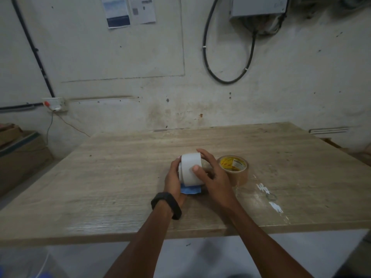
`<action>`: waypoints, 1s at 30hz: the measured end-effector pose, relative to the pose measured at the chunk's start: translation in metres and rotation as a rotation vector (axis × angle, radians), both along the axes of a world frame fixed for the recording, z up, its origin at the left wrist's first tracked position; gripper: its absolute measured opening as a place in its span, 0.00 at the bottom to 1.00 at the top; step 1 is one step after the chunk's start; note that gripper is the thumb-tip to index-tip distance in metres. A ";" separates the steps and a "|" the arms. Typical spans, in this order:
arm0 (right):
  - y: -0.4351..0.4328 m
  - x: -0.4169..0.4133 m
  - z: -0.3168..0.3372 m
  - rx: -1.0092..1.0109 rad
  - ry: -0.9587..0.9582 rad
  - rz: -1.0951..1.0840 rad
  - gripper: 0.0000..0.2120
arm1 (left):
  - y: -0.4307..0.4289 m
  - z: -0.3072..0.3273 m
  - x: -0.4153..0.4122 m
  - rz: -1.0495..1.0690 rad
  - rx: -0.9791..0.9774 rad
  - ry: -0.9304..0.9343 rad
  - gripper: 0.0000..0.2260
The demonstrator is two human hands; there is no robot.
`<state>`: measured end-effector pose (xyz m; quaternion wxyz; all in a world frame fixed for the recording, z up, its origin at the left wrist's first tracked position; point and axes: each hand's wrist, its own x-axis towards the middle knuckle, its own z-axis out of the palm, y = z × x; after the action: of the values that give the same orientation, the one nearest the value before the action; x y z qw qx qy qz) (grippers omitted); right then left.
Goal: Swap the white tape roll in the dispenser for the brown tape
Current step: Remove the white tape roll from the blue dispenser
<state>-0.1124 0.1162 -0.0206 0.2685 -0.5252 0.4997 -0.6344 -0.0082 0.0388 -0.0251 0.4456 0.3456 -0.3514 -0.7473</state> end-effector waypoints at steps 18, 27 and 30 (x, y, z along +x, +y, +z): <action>-0.003 -0.001 -0.002 -0.034 0.042 -0.150 0.31 | -0.006 -0.004 0.000 -0.106 0.054 0.118 0.20; -0.006 -0.003 -0.003 -0.073 0.000 -0.187 0.31 | -0.011 -0.010 0.001 -0.013 0.029 0.127 0.18; -0.005 -0.004 -0.004 -0.081 -0.015 -0.208 0.23 | -0.013 -0.012 0.002 0.017 0.004 0.123 0.19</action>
<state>-0.1163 0.1109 -0.0243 0.1836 -0.4761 0.5234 -0.6824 -0.0064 0.0257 -0.0372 0.4719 0.3028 -0.3189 -0.7642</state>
